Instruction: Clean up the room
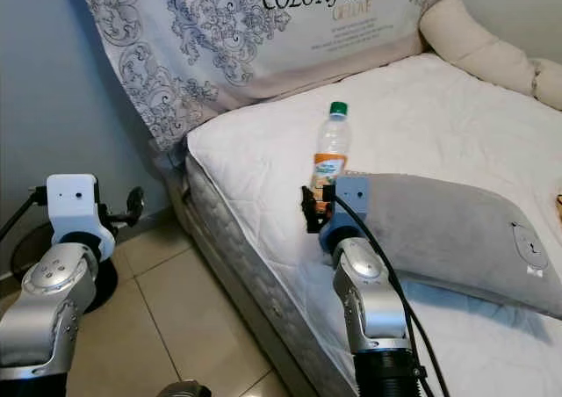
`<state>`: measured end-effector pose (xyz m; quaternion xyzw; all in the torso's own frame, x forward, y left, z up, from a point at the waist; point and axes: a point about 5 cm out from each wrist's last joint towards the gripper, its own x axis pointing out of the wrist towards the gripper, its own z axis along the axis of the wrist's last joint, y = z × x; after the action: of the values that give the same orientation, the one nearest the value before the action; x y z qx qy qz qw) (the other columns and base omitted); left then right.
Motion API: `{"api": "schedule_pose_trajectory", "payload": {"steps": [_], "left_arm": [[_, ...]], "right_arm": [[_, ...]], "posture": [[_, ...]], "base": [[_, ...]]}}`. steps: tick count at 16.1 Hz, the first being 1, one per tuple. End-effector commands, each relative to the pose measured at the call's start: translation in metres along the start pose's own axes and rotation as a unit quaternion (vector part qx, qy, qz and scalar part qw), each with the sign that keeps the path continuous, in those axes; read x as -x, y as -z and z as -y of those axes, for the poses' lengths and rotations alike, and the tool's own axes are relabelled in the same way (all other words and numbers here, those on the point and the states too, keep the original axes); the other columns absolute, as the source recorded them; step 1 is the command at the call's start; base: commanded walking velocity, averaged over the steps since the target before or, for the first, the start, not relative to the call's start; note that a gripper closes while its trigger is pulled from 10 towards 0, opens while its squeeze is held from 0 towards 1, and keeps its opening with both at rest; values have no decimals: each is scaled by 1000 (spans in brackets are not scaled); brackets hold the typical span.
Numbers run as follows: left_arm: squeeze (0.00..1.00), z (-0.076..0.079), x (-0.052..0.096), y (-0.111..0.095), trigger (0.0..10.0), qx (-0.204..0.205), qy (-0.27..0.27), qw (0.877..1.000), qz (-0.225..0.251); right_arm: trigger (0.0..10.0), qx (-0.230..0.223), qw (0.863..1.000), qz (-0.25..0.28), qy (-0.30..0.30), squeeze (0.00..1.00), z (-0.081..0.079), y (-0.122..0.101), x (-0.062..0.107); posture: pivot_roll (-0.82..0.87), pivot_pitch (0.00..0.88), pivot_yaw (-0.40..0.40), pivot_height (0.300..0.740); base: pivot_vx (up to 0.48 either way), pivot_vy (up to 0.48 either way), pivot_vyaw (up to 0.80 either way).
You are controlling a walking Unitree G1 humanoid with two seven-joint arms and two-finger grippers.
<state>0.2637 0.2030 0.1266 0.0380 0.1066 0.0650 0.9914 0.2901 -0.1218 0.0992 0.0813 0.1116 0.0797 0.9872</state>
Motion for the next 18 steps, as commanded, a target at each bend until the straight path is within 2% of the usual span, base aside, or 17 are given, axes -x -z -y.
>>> {"api": "schedule_pose_trajectory", "payload": {"steps": [1,4,8,12,14,15,16,18], "left_arm": [[0,2,2,-5,10000,3,12,1000,10],[0,3,3,-7,10000,4,12,1000,11],[0,5,8,-5,10000,10,18,1000,7],[0,5,8,-8,10000,-19,24,999,10],[0,7,10,-7,10000,-59,38,997,8],[0,8,10,-6,10000,-67,47,997,6],[0,10,10,-6,10000,-64,56,996,3],[0,7,10,-2,10000,-42,43,998,-5]], "right_arm": [[10000,-3,1000,-4,-19,0,-3,0,1],[10000,66,997,-2,-36,0,-8,2,0],[10000,52,998,9,-34,0,-4,-5,-3],[10000,45,997,18,-52,0,-9,-6,-4],[10000,11,1000,4,-17,0,-1,-1,-6],[10000,14,1000,-3,-1,0,3,1,-6],[10000,39,999,-1,15,0,6,3,-6],[10000,46,998,-4,42,0,13,7,-5]], "posture": [[104,0,-55,740],[109,0,-55,740],[111,0,-52,740],[117,0,-49,740],[118,0,-48,740],[117,0,-48,740],[113,0,-48,740],[99,0,-48,740]], "base": [[0,0,0],[0,0,800],[0,0,800],[267,0,572],[268,0,0],[270,0,0],[270,0,0],[120,0,0]]}}
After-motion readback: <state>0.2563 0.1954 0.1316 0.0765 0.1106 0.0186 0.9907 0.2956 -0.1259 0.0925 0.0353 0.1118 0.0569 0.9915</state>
